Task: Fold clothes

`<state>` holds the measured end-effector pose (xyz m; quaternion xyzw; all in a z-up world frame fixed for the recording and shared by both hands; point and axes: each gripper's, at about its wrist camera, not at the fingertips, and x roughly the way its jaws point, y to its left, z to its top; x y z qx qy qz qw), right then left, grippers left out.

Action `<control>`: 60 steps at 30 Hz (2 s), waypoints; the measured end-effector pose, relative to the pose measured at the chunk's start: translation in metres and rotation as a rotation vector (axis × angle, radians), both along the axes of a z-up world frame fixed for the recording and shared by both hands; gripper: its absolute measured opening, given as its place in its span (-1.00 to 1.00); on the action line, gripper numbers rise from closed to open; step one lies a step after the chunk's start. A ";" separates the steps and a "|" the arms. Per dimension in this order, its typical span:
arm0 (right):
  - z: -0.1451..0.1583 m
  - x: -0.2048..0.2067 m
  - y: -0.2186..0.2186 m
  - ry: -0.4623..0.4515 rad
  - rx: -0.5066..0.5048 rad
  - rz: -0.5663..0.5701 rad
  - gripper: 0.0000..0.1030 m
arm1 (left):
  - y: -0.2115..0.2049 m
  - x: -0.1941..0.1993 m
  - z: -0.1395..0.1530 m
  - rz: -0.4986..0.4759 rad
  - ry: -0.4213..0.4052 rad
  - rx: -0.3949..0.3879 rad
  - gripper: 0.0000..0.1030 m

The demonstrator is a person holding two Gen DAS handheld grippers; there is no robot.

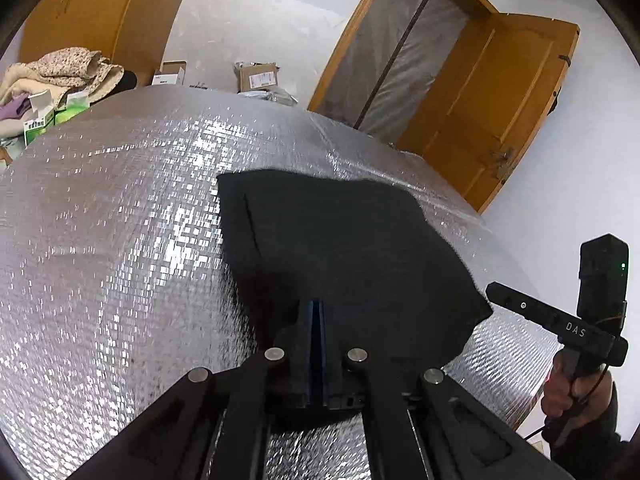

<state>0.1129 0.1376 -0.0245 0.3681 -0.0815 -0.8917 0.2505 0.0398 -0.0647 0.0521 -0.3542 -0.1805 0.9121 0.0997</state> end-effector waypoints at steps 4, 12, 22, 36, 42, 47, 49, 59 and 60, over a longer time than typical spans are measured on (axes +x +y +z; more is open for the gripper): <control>-0.023 -0.007 -0.001 -0.038 0.038 -0.017 -0.75 | -0.001 0.008 -0.005 0.005 0.011 0.009 -0.96; -0.028 -0.002 -0.004 -0.012 0.074 -0.032 -0.74 | -0.003 0.011 -0.012 0.004 0.043 0.026 -0.96; -0.031 -0.005 0.002 -0.035 -0.008 -0.043 -0.72 | 0.000 0.005 -0.008 0.019 0.011 0.003 -0.96; -0.024 -0.009 0.006 -0.060 -0.024 -0.011 -0.68 | 0.009 0.010 0.009 0.006 0.022 -0.063 -0.87; -0.009 -0.009 0.015 -0.056 -0.040 -0.034 -0.01 | 0.008 0.014 0.023 0.044 0.062 -0.115 -0.74; 0.000 -0.016 0.022 -0.055 -0.060 -0.036 0.02 | 0.005 0.010 0.030 0.081 0.063 -0.151 -0.59; 0.002 -0.019 0.023 -0.057 -0.058 -0.033 0.03 | 0.004 0.008 0.029 0.092 0.054 -0.161 -0.53; -0.006 -0.045 0.022 -0.123 -0.107 0.012 0.03 | 0.000 -0.001 0.016 0.072 -0.012 -0.117 -0.30; -0.008 -0.047 0.022 -0.131 -0.112 0.016 0.03 | -0.001 -0.002 0.013 0.069 -0.021 -0.109 -0.29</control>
